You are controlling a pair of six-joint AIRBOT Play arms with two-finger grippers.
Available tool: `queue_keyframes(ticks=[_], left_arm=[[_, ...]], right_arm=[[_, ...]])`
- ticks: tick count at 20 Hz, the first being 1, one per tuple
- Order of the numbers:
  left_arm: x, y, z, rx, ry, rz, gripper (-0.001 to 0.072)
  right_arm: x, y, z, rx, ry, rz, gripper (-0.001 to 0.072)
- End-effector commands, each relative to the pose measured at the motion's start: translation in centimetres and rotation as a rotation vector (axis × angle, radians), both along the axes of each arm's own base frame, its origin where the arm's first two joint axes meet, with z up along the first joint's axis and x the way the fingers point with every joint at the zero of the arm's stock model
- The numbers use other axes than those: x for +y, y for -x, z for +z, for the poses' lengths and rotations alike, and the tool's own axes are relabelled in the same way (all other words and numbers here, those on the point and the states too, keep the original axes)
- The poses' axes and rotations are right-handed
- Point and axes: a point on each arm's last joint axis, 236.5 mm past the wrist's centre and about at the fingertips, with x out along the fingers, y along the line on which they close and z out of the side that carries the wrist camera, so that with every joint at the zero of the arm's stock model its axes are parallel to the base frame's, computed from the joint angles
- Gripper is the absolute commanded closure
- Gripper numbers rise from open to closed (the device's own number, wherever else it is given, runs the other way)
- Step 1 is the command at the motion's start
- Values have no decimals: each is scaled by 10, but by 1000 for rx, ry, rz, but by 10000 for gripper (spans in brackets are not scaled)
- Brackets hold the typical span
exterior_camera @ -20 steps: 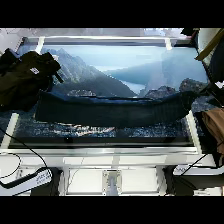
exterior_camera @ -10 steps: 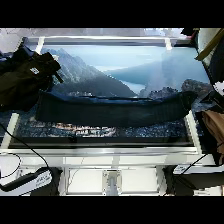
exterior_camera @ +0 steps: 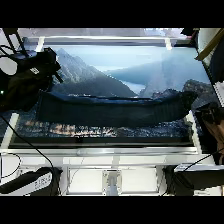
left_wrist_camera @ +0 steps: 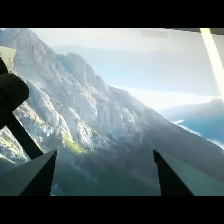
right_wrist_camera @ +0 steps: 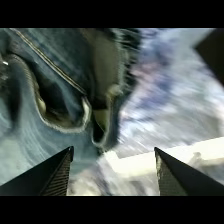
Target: Fold the clothes and pants, and hang the long-sleeved shirts on hangers.
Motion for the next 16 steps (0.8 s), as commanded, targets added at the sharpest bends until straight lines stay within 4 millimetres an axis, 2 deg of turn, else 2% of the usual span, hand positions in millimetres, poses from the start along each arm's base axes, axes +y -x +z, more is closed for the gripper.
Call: queue_keyframes(ticks=[1, 3, 4, 5, 10, 16], left_arm=[[-12, 1, 0, -2, -9, -29, 2], [-12, 1, 0, -1, -9, -29, 2], [-12, 1, 0, -1, -9, -29, 2], [-12, 1, 0, -1, -9, -29, 2], [-13, 3, -3, 12, -9, -32, 2], [-15, 3, -5, 19, -4, -36, 2]], right_arm=[[19, -18, -15, -89, -138, -43, 96], [35, -37, -16, -138, -206, -30, 86], [40, -43, -22, -139, -205, -15, 52], [41, -46, -30, -121, -178, -7, 22], [50, -47, -59, -47, -109, 43, 25], [65, -62, -71, -35, -61, 78, 36]])
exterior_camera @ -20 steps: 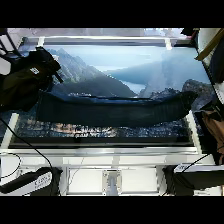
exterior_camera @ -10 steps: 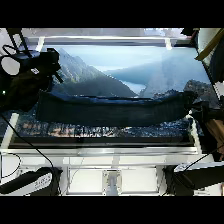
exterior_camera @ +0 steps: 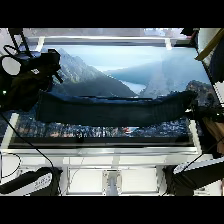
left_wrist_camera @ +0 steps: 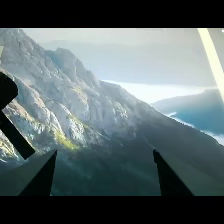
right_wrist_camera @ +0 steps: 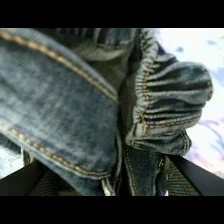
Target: Fold the clothes and pants, and hang the long-sleeved shirts on hangers.
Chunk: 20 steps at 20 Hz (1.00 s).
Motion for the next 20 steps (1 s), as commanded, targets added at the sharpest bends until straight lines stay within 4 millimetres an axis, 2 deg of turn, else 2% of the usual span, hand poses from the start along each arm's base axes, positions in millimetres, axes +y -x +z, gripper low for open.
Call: queue_keyframes(ticks=[1, 2, 3, 4, 6, 7, 9, 10, 12, 15, 18, 20], left_arm=[[-5, 0, -2, 7, 12, -9, 2], [-9, -1, -5, 14, 23, -15, 2], [-15, -2, -9, 22, 25, -26, 2], [-20, -3, -14, 33, 24, -35, 2], [-33, -6, -28, 60, 23, -61, 11], [-44, -7, -36, 77, 26, -80, 151], [-76, -9, -52, 110, 74, -129, 685], [-97, -8, -60, 127, 114, -159, 687], [-154, -2, -77, 183, 243, -229, 687], [-249, 17, -121, 271, 344, -338, 687], [-339, 61, -179, 338, 299, -466, 688], [-383, 99, -215, 394, 262, -543, 687]], right_arm=[[7, -8, -11, 11, 53, 24, 70], [11, -9, -10, 11, 50, 37, 195], [15, -10, -9, 9, 43, 45, 407], [16, -9, -6, 8, 38, 55, 667], [17, -8, 7, -6, 18, 91, 659], [18, -9, 18, -20, 7, 107, 659], [20, -11, 47, -54, -6, 151, 660], [23, -12, 67, -83, -13, 178, 660], [35, -16, 114, -150, -35, 218, 659], [66, -24, 171, -262, 20, 289, 660], [110, -27, 207, -321, 86, 366, 660], [136, -26, 215, -316, 116, 401, 660]])
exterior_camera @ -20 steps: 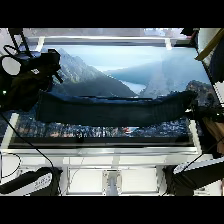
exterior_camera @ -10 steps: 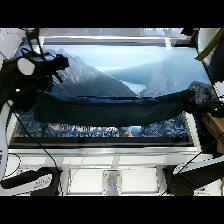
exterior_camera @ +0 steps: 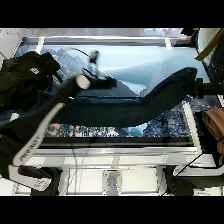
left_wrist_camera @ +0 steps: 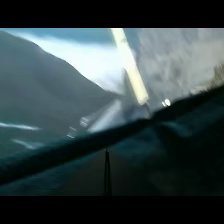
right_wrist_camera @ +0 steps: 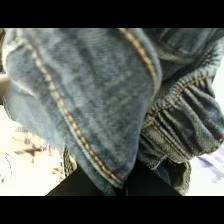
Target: Fold the clothes and pants, and hang the long-sleeved shirts on hangers.
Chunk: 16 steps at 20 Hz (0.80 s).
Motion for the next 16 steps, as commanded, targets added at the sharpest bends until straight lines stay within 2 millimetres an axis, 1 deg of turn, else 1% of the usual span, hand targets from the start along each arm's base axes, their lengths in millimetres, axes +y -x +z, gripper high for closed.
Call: queue_keyframes(ticks=[1, 2, 3, 5, 7, 9, 10, 11, 12, 13, 15, 16], left_arm=[[-83, 66, -60, 78, -15, -139, 687], [-98, 85, -73, 115, -10, -164, 687], [-109, 98, -83, 143, -6, -181, 687], [-120, 116, -100, 178, -17, -205, 688], [-123, 121, -109, 196, -21, -207, 687], [-119, 112, -108, 187, -15, -188, 687], [-114, 104, -105, 183, -11, -173, 687], [-105, 94, -98, 178, -7, -158, 688], [-90, 81, -88, 161, -22, -151, 687], [-69, 66, -78, 134, -57, -148, 688], [-12, 37, -51, 97, -135, -125, 688], [24, 23, -36, 90, -172, -98, 688]], right_arm=[[48, 5, 26, -19, 49, 70, 660], [62, 7, 27, -15, 52, 98, 660], [75, 9, 28, -9, 49, 126, 660], [103, 12, 28, -11, 49, 187, 660], [126, 13, 28, -12, 48, 223, 660], [144, 13, 28, -24, 52, 255, 660], [153, 15, 28, -23, 53, 270, 660], [160, 17, 27, -20, 59, 286, 660], [164, 18, 24, -4, 65, 287, 660], [168, 19, 20, 11, 82, 282, 660], [175, 20, 11, 37, 126, 280, 660], [181, 20, 8, 44, 143, 276, 660]])
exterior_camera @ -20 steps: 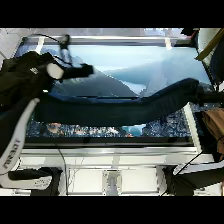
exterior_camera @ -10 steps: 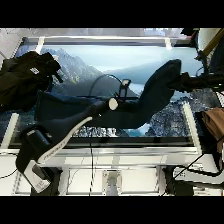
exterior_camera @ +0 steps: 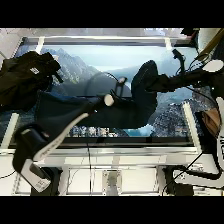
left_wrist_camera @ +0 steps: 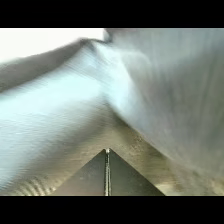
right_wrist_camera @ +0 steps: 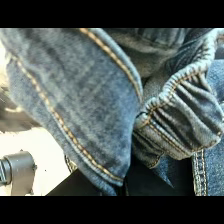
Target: Fold the clothes and pants, and hang the long-sleeved shirts on hangers.
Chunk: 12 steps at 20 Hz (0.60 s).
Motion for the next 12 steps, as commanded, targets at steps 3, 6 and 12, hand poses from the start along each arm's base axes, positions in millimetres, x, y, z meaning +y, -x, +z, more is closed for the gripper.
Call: queue_keyframes(ticks=[3, 6, 12], left_arm=[[176, -51, 68, -37, -193, 129, 687], [257, -62, 111, -51, -187, 273, 687], [318, -56, 140, -59, -191, 376, 687]], right_arm=[[45, -10, -15, -18, 99, -45, 660], [101, -14, -23, -56, 109, -62, 660], [232, 46, -112, 88, 162, 72, 659]])
